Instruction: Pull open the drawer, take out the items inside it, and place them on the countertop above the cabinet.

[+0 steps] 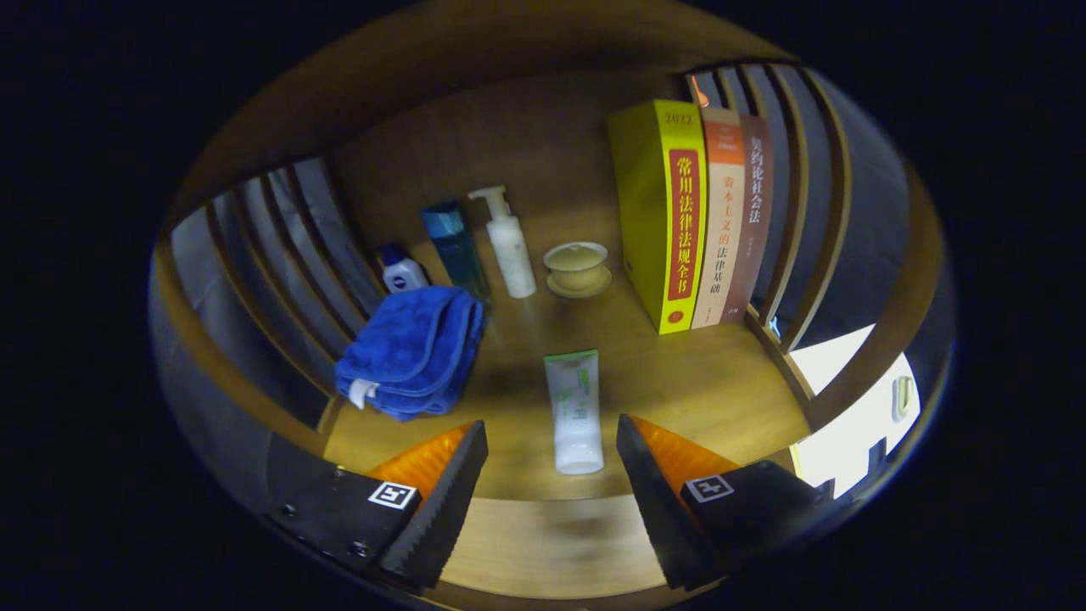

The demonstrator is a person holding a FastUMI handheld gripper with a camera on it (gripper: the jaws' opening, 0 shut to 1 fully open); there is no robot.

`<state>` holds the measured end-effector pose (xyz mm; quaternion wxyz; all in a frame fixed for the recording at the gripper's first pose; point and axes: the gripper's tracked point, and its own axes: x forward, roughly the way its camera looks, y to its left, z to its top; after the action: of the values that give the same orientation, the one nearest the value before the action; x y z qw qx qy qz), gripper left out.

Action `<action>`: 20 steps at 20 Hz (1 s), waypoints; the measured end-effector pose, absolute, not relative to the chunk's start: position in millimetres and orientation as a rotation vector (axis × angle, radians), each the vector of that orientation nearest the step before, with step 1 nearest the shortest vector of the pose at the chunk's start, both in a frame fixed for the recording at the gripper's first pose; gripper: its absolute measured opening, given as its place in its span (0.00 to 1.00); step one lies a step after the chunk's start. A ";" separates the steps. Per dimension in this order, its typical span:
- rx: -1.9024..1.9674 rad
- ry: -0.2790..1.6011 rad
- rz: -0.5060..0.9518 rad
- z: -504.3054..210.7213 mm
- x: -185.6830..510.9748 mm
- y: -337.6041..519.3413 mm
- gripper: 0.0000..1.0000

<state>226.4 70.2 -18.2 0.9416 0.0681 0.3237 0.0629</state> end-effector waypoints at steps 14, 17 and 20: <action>0.114 0.395 0.060 -23.4 46.9 25.1 0.99; 0.070 0.350 0.045 -27.3 23.1 20.3 0.99; 0.050 0.293 0.021 -30.2 3.8 14.7 0.99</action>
<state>3.8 14.7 -30.2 0.9889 0.0248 0.1460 0.0106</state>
